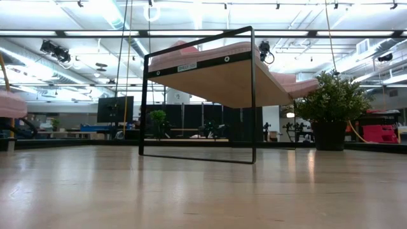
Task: Pick and place slides into the shelf
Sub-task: Put the pink slide on the shelf
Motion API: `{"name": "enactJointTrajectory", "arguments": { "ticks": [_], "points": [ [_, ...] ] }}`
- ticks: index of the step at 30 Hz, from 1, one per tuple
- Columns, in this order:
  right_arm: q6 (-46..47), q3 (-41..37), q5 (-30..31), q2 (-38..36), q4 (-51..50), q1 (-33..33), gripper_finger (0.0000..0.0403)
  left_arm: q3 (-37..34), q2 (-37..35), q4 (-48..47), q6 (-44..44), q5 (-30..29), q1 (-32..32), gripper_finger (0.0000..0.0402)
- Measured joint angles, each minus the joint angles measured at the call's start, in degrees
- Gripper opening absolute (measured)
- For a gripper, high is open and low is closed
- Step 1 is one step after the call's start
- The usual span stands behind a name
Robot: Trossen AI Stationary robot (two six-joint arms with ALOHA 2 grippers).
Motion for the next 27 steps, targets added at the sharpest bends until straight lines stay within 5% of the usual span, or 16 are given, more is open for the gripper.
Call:
{"name": "enactJointTrajectory", "arguments": {
  "ticks": [7,16,27],
  "points": [
    [-0.04,0.0,0.01,0.01,-0.66,0.0,0.0165,0.09,-0.02,3.94,1.05,-0.12,0.0,0.0102],
    [-0.15,0.0,-0.08,0.02,-0.92,0.0,0.0165,3.37,-1.19,5.19,3.99,-4.74,0.02,0.0096],
    [0.21,0.0,-1.35,-0.07,-1.23,-0.02,0.0165,16.42,-2.12,-6.98,16.29,-4.24,3.98,0.0095]
  ]
}}
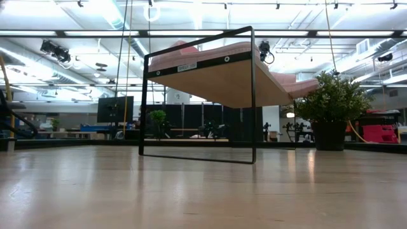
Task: Pick and place slides into the shelf
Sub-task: Put the pink slide on the shelf
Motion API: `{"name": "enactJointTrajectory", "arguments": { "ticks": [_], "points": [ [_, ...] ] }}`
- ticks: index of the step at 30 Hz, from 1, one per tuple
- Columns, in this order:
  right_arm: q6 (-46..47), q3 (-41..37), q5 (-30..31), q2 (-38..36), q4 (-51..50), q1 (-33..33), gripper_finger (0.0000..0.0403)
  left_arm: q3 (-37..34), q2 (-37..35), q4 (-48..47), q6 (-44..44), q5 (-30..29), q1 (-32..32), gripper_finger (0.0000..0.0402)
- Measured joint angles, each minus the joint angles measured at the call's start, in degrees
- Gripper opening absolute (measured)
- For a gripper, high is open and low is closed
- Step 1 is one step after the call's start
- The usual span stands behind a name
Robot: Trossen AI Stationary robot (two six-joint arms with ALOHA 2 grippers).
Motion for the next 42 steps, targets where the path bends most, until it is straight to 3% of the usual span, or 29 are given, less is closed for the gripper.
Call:
{"name": "enactJointTrajectory", "arguments": {
  "ticks": [4,11,14,20,25,30,36,42],
  "points": [
    [0.84,0.0,-0.57,-0.68,-0.21,0.0,0.0165,7.17,-1.03,-9.02,6.93,0.22,3.04,0.0101],
    [3.72,0.02,-1.59,-3.2,-1.95,0.02,0.0165,23.72,-1.62,-36.0,20.27,-0.15,8.61,0.0111],
    [4.69,0.02,-1.04,-4.72,-4.76,0.02,0.0165,31.21,-1.6,-46.5,26.5,-2.88,11.81,0.0101],
    [4.77,0.02,0.38,-7.38,-10.21,-0.54,0.0165,43.96,-1.64,-57.47,39.86,-8.74,19.05,0.0104],
    [3.94,0.02,0.54,-9.66,-12.48,-2.29,0.0165,49.57,-1.66,-59.31,49.33,-11.75,26.74,0.011],
    [0.54,0.02,1.18,-12.13,-12.89,-4.69,0.0165,50.84,-1.66,-59.59,56.43,-14.25,34.15,0.01],
    [-4.57,0.02,4.11,-14.61,-12.89,-7.68,0.0165,50.84,-1.25,-58.64,60.04,-26.17,40.57,0.0106],
    [-10.28,0.02,5.02,-15.79,-12.99,-11.46,0.0165,50.85,0.23,-51.19,71.36,-33.55,42.77,0.01]
  ]
}}
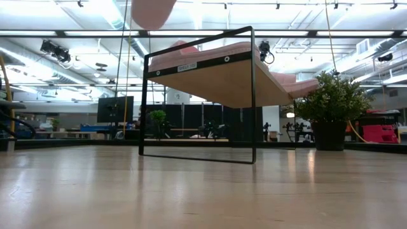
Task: Pick and place slides into the shelf
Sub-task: Put the pink slide on the shelf
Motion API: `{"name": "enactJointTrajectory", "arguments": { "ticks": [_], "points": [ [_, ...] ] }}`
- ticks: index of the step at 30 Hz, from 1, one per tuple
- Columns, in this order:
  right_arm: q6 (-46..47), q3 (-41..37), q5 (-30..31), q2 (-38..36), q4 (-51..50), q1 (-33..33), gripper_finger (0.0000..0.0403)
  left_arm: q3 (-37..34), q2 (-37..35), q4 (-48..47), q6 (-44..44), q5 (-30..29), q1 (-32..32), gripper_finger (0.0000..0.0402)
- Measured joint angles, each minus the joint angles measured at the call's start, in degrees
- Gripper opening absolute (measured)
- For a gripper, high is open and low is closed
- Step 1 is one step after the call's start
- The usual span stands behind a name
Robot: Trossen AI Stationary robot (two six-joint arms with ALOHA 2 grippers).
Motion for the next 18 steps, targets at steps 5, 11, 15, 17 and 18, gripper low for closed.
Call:
{"name": "enactJointTrajectory", "arguments": {
  "ticks": [5,11,15,17,18],
  "points": [
    [-4.26,0.0,0.02,-1.13,-0.61,-3.33,0.0165,-0.04,3.76,3.33,9.72,-6.18,0.58,0.0104],
    [-17.66,0.0,-0.96,-2.32,-3.98,-5.23,0.0165,-0.02,9.77,8.48,20.9,-10.2,1.42,0.0108],
    [-22.5,0.0,-0.92,-2.81,-8.21,-6.75,0.0165,1.88,14.52,10.94,28.78,-12.92,2.64,0.0103],
    [-24.6,0.0,-0.81,-3.02,-10.35,-7.66,0.0165,3.46,17.13,12.37,33.6,-14.97,3.58,0.0104],
    [-25.62,0.0,-0.61,-3.03,-11.69,-8.02,0.0165,4.51,18.37,13.94,35.64,-15.08,3.96,0.0106]
  ]
}}
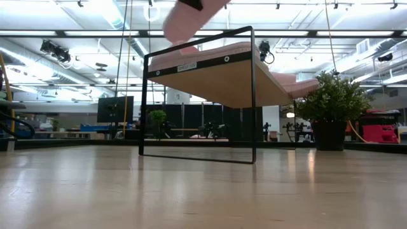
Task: Pick and place slides into the shelf
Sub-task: Put the pink slide on the shelf
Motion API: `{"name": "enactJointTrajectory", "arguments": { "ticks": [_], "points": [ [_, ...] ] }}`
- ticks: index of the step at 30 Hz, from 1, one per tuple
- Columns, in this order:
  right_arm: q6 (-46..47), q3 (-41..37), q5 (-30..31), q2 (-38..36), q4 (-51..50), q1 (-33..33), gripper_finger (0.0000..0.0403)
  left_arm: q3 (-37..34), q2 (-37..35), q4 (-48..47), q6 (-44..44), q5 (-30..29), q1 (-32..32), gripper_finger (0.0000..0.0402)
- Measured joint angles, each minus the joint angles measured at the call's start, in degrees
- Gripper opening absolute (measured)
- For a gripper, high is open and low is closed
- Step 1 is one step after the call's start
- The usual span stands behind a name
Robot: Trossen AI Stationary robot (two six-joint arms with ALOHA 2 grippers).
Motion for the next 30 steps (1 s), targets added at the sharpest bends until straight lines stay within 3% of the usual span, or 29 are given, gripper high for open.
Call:
{"name": "enactJointTrajectory", "arguments": {
  "ticks": [6,15,25,30],
  "points": [
    [-10.03,0.0,2.43,-0.11,-4.83,-1.65,0.0165,6.31,6.37,3.1,8.56,-1.36,2.41,0.0108],
    [-28.51,0.0,6.72,-0.29,-9.12,-1.98,0.0165,13.75,12.08,3.25,9.43,-1.6,4.81,0.0112],
    [-34.07,0.0,13.59,-1.14,-9.11,-2.91,0.0165,13.57,12.82,3.64,12.61,-1.37,6.67,0.0107],
    [-37.29,0.0,14.03,-1.12,-9.0,-5.15,0.0165,13.44,14.55,3.38,13.21,2.36,8.4,0.011]
  ]
}}
